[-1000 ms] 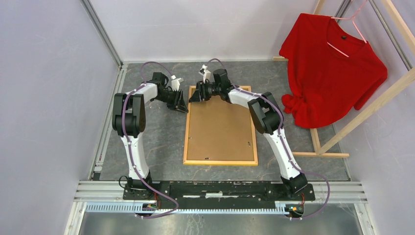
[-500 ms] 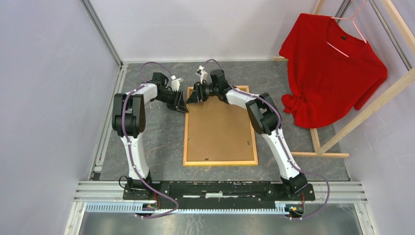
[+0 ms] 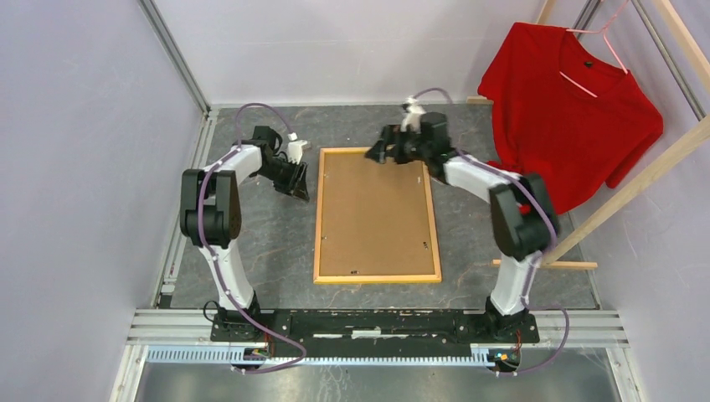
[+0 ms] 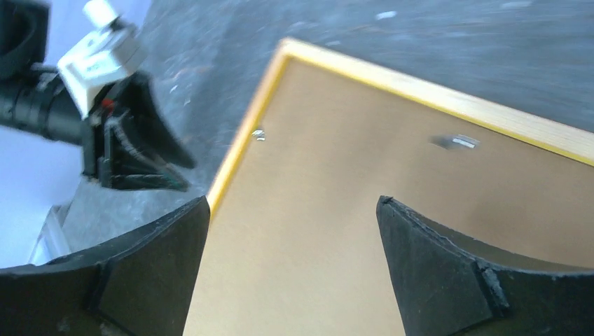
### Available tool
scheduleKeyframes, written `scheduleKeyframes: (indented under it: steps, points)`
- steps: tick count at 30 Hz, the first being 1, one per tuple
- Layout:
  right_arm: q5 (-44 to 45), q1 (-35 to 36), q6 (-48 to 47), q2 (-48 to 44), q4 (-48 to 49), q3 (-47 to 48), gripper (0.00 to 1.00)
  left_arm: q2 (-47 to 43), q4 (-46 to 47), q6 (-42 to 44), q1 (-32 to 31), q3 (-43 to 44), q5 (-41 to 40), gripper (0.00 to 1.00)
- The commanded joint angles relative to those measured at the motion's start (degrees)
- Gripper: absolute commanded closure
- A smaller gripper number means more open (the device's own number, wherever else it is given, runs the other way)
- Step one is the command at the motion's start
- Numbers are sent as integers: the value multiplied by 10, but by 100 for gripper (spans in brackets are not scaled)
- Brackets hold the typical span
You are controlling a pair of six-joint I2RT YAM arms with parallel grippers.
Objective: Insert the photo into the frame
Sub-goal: Install the photo frame at the center of the board, then adjust the photo frame at the center of the board.
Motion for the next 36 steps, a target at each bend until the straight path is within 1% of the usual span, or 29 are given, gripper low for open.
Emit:
scheduleKeyframes:
  steps: [1, 4, 7, 11, 14, 17, 21, 29, 31, 33, 36]
  points:
    - [150, -59, 21, -154, 18, -149, 3, -68, -16, 80, -12, -56, -70, 52]
    - [174, -102, 42, -203, 32, -253, 2, -101, 9, 86, -43, -114, -105, 52]
    - [148, -127, 51, -201, 45, -301, 2, -127, 24, 88, -84, -162, -142, 52]
    - [121, -131, 58, -171, 70, -313, 2, -147, 31, 92, -114, -198, -175, 52]
    - [96, -129, 73, -133, 81, -288, 2, -158, 36, 92, -140, -219, -189, 52]
    - [115, -108, 56, -94, 45, -235, 2, -165, 43, 87, -171, -235, -203, 52]
    - [98, -76, 65, -23, 28, -135, 2, -168, 50, 70, -218, -241, -200, 52]
    - [40, 10, 61, 179, -82, 166, 2, -128, 51, 54, -373, -221, -199, 48]
    - [28, 17, 70, 209, -82, 200, 2, -119, 47, 57, -405, -213, -200, 46]
    - [27, 16, 68, 219, -85, 221, 2, -114, 37, 62, -425, -205, -191, 42]
    - [49, -3, 50, 194, -94, 230, 2, -127, 19, 76, -429, -201, -190, 33]
